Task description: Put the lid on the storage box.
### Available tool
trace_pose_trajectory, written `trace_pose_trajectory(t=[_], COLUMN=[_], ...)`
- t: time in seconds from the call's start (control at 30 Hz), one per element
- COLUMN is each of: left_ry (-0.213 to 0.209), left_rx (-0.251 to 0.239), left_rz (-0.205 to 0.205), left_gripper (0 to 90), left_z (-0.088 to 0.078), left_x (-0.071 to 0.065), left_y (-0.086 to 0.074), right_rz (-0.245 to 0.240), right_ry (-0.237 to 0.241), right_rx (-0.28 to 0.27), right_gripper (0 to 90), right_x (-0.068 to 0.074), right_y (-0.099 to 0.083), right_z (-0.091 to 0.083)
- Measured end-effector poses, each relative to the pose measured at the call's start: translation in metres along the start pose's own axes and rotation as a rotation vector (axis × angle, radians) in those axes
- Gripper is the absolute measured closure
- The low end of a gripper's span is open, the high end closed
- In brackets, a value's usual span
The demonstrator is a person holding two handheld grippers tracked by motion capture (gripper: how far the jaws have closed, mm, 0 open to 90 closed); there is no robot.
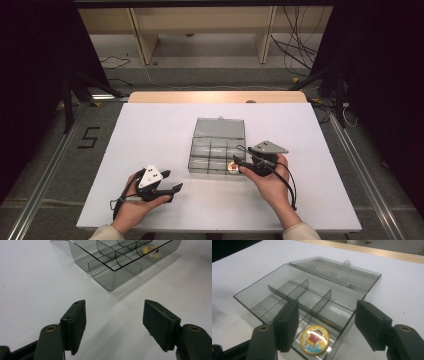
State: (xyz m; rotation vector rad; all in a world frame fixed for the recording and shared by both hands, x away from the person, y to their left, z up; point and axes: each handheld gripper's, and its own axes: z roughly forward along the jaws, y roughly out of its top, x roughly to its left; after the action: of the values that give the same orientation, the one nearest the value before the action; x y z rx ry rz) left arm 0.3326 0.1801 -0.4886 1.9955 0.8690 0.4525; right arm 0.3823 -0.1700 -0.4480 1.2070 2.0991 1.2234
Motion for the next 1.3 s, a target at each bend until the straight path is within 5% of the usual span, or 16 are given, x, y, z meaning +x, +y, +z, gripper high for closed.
trace_pose_trajectory(t=[0.87,1.07,1.3], left_ry=[-0.012,-0.038,-0.011], left_rx=[-0.004,-0.040,-0.040], left_rz=[-0.031,-0.108,-0.127], left_gripper=[39.0,39.4,39.4], left_z=[0.006,0.006,0.015], left_x=[-0.002,0.002,0.020], left_y=[0.006,0.013,0.033], right_rz=[0.027,0.035,0.034], right_ry=[0.008,-0.018,-0.027], right_rx=[-0.019,-0.014,0.006], right_gripper=[38.1,41.2,39.7], right_x=[-0.011,-0.016,-0.017], right_y=[0.000,0.000,0.006], right_z=[-0.003,-0.002,0.004])
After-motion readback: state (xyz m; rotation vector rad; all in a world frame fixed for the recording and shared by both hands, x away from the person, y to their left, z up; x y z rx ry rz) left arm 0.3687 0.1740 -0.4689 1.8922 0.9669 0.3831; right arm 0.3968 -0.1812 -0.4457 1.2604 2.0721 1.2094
